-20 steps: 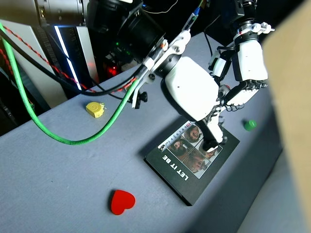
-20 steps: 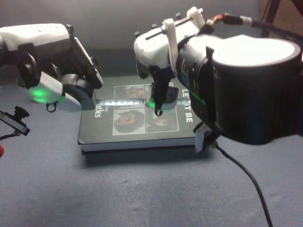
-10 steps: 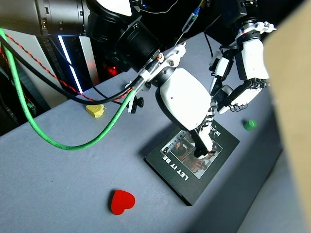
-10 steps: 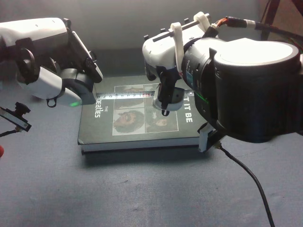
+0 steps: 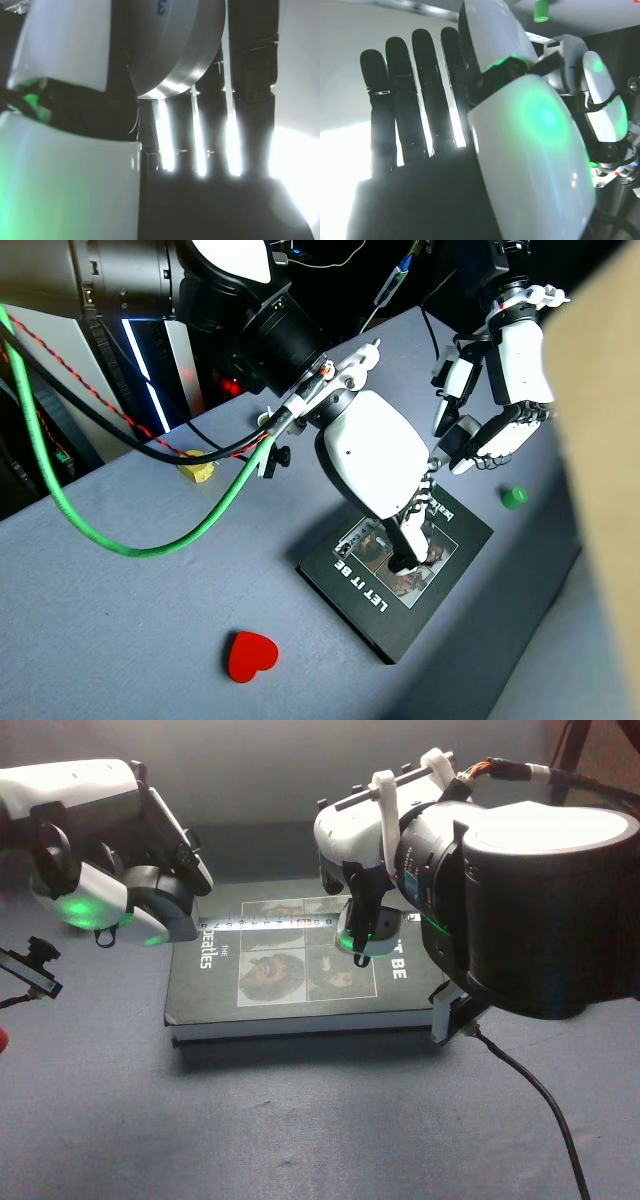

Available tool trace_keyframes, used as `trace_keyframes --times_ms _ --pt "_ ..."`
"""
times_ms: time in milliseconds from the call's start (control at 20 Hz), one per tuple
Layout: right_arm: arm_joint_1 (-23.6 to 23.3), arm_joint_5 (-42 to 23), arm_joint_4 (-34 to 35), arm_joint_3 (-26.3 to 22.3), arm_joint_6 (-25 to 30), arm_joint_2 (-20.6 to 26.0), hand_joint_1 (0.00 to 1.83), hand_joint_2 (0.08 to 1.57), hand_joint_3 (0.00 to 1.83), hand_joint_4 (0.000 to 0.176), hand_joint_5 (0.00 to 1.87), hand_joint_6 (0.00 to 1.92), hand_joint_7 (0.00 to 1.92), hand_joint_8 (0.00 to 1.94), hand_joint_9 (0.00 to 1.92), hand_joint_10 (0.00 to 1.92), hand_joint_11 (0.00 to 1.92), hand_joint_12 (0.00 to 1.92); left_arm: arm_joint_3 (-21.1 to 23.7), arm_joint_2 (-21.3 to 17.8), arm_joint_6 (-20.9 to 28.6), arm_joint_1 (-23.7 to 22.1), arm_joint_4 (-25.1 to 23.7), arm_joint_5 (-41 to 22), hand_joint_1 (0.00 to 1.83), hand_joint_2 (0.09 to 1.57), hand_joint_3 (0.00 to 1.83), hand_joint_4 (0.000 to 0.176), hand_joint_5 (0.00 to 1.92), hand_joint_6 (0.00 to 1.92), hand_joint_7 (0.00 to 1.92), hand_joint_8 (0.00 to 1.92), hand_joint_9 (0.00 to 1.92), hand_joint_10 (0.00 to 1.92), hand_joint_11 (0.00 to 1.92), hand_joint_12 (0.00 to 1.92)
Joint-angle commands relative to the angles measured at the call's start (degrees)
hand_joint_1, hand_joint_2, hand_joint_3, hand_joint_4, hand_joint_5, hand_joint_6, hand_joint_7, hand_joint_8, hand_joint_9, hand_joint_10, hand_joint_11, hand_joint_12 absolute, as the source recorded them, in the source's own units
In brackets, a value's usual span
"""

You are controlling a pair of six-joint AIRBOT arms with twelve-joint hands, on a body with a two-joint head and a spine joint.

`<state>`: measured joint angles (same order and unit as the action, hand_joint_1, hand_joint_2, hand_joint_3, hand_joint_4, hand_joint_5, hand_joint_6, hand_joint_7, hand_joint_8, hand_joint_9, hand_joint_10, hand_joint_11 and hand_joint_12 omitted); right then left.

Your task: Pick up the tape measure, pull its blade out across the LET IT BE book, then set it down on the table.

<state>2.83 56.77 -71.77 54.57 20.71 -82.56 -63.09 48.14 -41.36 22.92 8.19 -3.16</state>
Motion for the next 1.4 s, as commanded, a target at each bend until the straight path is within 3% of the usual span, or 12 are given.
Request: trace_keyframes --times_ms 0,500,1350 --pt "-0.34 -0.33 -4.73 0.08 -0.20 0.22 1.02 1.13 0.00 0.000 0.67 0.00 0.69 0.01 0.65 0.01 0.31 0.94 -0.27 0.16 0.21 -0.57 0.38 -6.34 1.40 1.02 0.00 0.000 1.34 0.00 1.20 0.64 1.10 1.04 1.44 0.24" --pt "1.33 -0.82 -8.99 0.05 0.92 0.18 1.03 1.14 0.00 0.000 0.65 0.00 0.68 0.00 0.63 0.00 0.29 0.94 -0.66 0.30 0.20 -0.55 0.39 -6.14 1.40 1.02 0.00 0.000 1.36 0.00 1.16 0.70 1.11 1.04 1.44 0.21" --pt "2.18 -1.20 -9.13 0.20 0.65 0.11 1.00 1.15 0.00 0.000 0.67 0.01 0.66 0.01 0.63 0.01 0.31 0.96 -0.60 0.33 0.20 -0.64 0.71 -6.46 1.40 1.02 0.00 0.000 1.35 0.00 1.15 0.70 1.11 1.04 1.46 0.17"
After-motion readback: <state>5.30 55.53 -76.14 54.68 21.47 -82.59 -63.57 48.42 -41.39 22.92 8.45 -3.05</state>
